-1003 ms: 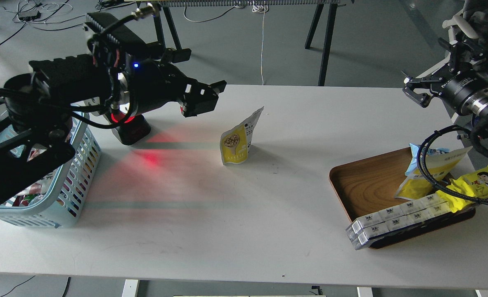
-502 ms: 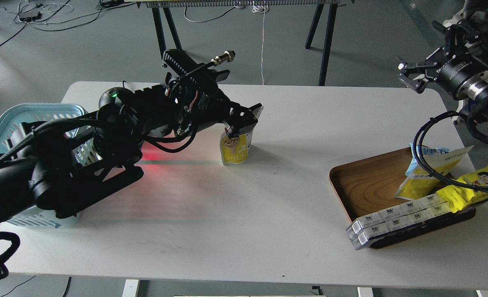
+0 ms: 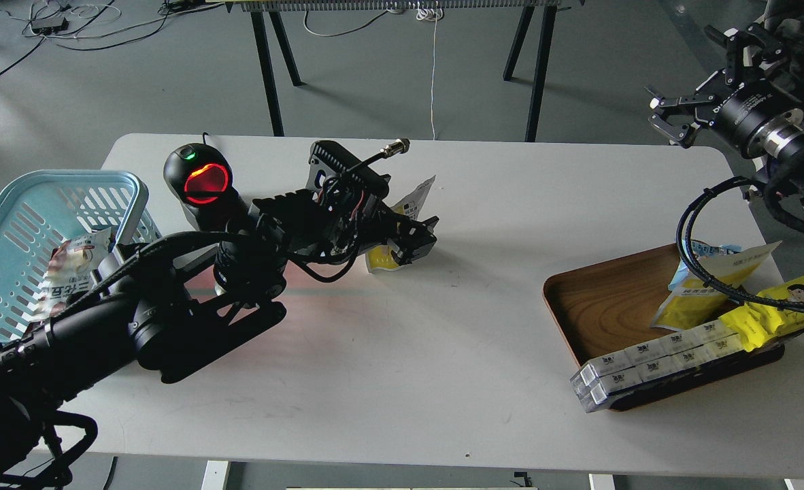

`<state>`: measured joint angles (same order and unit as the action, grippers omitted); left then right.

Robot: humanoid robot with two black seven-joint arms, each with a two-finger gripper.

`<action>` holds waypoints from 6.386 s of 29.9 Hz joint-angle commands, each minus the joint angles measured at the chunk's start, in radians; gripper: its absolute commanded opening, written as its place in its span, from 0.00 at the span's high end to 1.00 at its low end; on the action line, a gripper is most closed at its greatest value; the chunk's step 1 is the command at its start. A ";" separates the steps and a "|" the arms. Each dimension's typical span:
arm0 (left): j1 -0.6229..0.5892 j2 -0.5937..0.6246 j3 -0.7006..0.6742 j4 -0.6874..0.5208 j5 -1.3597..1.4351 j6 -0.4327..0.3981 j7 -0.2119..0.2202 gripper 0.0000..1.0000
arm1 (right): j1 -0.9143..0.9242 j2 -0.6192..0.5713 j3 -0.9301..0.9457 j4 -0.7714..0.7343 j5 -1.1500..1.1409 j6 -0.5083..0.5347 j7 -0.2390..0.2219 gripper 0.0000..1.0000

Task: Scan snack and place in basket
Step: 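Grasp the yellow packet with the left gripper and lift it, then raise the packet and bring it down in front of the scanner, then hold the packet against the scanner's red window with the left gripper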

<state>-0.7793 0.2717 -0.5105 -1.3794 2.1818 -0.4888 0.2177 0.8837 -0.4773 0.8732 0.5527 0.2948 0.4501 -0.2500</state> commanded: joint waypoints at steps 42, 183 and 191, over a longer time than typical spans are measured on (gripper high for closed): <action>-0.153 0.447 -0.237 -0.336 0.000 0.000 -0.196 1.00 | 0.031 0.011 0.000 0.000 0.000 -0.002 0.000 0.02; -0.034 0.868 0.044 -0.305 -0.206 0.139 -0.423 1.00 | 0.070 0.039 -0.056 0.000 -0.002 -0.007 -0.003 0.02; -0.090 0.859 0.044 -0.314 -0.182 0.033 -0.423 1.00 | 0.070 0.034 -0.056 0.000 -0.002 -0.007 -0.003 0.02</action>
<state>-0.8502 1.1350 -0.4663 -1.6921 1.9861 -0.4208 -0.2056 0.9542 -0.4424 0.8176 0.5521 0.2930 0.4433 -0.2532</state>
